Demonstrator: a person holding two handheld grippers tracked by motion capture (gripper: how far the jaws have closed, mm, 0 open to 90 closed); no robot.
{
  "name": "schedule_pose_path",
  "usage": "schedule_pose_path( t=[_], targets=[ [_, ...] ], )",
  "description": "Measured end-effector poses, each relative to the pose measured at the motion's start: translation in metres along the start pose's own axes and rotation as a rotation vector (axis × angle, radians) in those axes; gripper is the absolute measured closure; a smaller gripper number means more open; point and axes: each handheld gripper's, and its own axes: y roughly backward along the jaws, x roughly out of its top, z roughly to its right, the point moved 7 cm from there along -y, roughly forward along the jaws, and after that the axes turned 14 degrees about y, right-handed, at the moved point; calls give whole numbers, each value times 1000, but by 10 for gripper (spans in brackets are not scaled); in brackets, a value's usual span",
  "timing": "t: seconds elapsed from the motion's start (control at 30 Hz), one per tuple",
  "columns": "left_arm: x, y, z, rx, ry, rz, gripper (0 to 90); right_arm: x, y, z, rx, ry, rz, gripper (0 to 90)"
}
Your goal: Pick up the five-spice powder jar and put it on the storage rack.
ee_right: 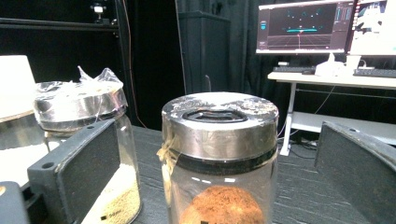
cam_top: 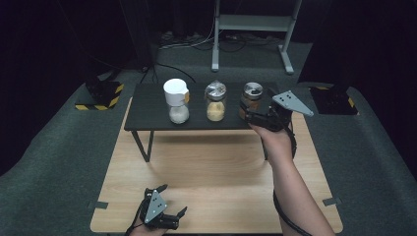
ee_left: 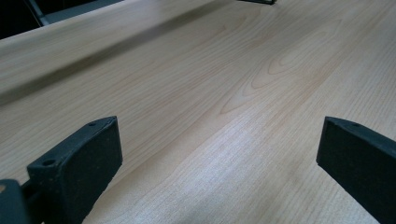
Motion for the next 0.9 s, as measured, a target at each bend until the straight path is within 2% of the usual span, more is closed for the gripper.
schedule_pose_path(
  t=[0.5, 0.9],
  targets=[
    [0, 0, 0, -1, 1, -4, 5, -2, 13, -7, 9, 21, 2, 0],
    [0, -1, 0, -3, -3, -9, 5, -11, 25, -12, -1, 38, -25, 0]
  ],
)
